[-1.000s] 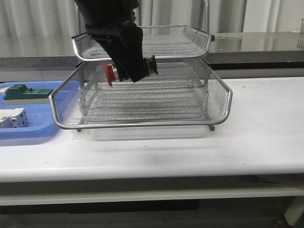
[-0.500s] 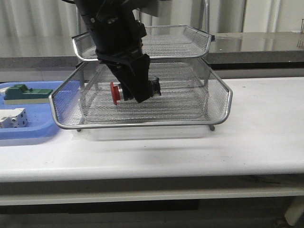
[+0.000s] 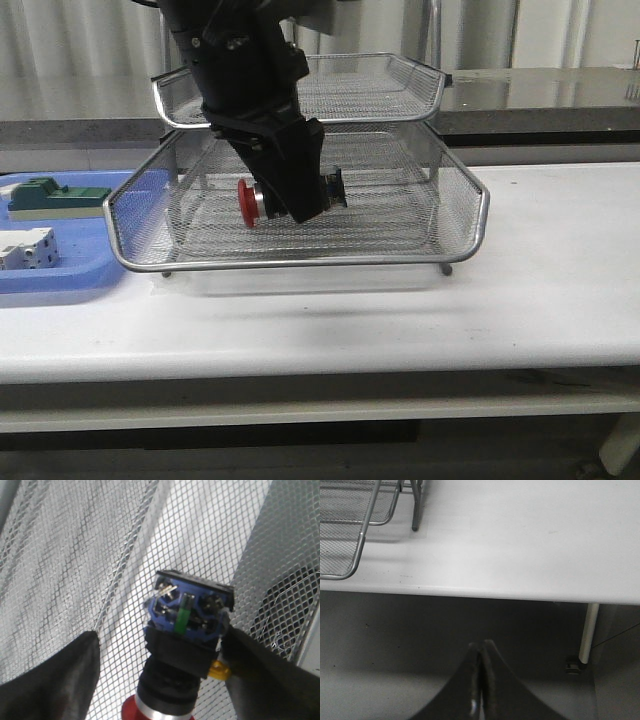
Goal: Place button on rack with both arms
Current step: 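Lower the button onto the middle tray mesh and open the left gripper, then raise and withdraw the left gripper from the rack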
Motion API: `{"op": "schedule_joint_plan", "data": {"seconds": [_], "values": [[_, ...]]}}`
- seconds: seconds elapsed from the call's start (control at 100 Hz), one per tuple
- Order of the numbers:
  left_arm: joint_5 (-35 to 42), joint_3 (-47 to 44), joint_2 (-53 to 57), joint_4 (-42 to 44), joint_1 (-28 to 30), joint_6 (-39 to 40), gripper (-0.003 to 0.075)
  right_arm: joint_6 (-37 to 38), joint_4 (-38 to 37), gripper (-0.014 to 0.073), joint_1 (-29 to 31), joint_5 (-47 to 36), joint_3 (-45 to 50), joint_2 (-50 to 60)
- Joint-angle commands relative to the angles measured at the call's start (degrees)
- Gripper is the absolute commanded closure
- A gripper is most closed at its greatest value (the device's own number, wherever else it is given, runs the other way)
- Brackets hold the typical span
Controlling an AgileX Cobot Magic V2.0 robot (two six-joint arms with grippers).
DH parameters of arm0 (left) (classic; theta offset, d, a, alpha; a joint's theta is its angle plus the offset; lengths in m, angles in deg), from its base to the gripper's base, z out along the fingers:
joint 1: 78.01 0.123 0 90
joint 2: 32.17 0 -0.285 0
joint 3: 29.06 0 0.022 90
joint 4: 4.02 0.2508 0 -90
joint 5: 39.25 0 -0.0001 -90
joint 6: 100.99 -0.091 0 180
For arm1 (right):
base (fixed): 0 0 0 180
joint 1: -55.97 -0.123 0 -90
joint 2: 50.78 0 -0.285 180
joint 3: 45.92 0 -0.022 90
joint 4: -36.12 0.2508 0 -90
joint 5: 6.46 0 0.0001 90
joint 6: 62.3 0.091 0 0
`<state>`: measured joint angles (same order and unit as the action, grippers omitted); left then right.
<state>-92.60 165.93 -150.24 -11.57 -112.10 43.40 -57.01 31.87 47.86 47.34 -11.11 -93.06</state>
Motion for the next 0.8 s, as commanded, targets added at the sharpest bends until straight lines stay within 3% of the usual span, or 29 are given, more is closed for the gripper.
{"op": "schedule_joint_plan", "data": {"seconds": [0.0,0.22,0.58,0.79], "values": [[1.37,1.61,3.71,-0.90,-0.49,-0.18,0.0201,-0.18,-0.88,0.0664,0.23,-3.26,-2.03,-0.01],[0.45,1.61,3.71,-0.90,-0.49,-0.18,0.0104,-0.18,-0.88,0.0664,0.23,-3.26,-2.03,-0.01],[-0.28,1.61,5.27,-1.61,-0.49,-0.18,0.0104,-0.18,-0.88,0.0664,0.23,-3.26,-2.03,-0.01],[-4.37,1.61,9.39,-1.72,-0.49,0.50,0.0104,-0.18,-0.88,0.0664,0.23,-3.26,-2.03,-0.01]]}}
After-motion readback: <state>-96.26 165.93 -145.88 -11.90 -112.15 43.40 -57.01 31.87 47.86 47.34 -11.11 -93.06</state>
